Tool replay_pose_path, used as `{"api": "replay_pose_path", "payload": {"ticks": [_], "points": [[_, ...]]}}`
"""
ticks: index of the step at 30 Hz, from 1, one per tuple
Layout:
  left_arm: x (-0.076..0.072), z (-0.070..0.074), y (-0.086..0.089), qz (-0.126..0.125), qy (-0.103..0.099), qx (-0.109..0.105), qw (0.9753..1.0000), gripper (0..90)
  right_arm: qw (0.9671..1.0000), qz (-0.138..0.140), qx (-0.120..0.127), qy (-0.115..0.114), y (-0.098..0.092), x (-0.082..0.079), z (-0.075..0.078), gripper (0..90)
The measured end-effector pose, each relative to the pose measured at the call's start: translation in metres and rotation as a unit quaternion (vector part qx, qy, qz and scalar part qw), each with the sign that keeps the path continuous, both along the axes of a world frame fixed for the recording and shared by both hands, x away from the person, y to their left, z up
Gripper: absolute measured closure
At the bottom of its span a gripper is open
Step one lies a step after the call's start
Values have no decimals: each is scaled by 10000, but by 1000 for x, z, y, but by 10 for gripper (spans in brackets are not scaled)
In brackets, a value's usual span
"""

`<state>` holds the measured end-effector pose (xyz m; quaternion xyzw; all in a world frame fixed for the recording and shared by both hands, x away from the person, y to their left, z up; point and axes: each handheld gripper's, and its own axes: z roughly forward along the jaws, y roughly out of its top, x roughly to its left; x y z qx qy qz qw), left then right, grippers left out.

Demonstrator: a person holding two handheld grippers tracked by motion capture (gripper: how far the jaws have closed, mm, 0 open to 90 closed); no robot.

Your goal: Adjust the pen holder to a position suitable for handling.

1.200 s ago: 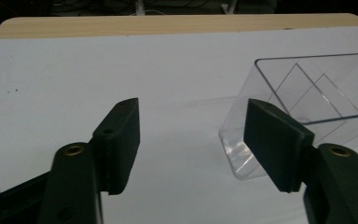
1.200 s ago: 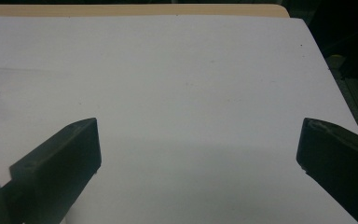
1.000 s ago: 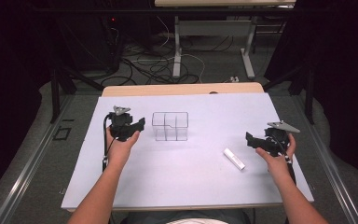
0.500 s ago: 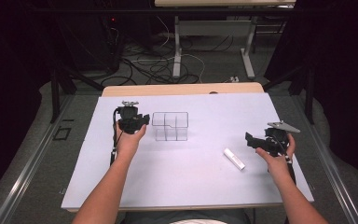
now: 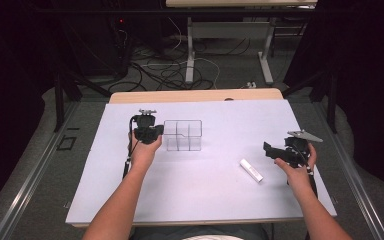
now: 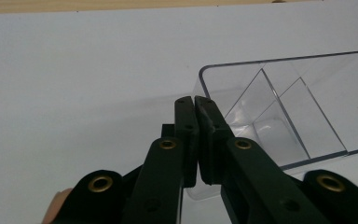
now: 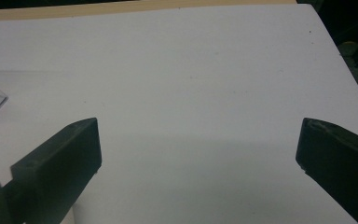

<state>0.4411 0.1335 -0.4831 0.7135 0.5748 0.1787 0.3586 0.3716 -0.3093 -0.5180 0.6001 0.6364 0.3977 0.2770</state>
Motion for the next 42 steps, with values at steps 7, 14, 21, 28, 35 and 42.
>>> {"api": "replay_pose_path", "payload": {"ticks": [7,14,21,28,35,42], "points": [[0,0,1,39,55,-106,9999,900,10000,-12,41,41,2,0,0,0],[-1,0,-8,-35,68,-178,9998,900,10000,26,16,41,3,1,-1,0],[-4,-1,-25,-194,64,-204,9996,900,10000,37,22,40,3,1,-1,0],[-5,-1,-40,-252,72,-217,9994,900,10000,48,25,45,3,1,-1,0],[-5,-1,-45,-272,86,-242,9993,900,10000,47,43,63,4,1,-2,4],[-5,-1,-46,-292,50,-237,9993,897,9999,73,50,94,4,1,-2,5]]}}
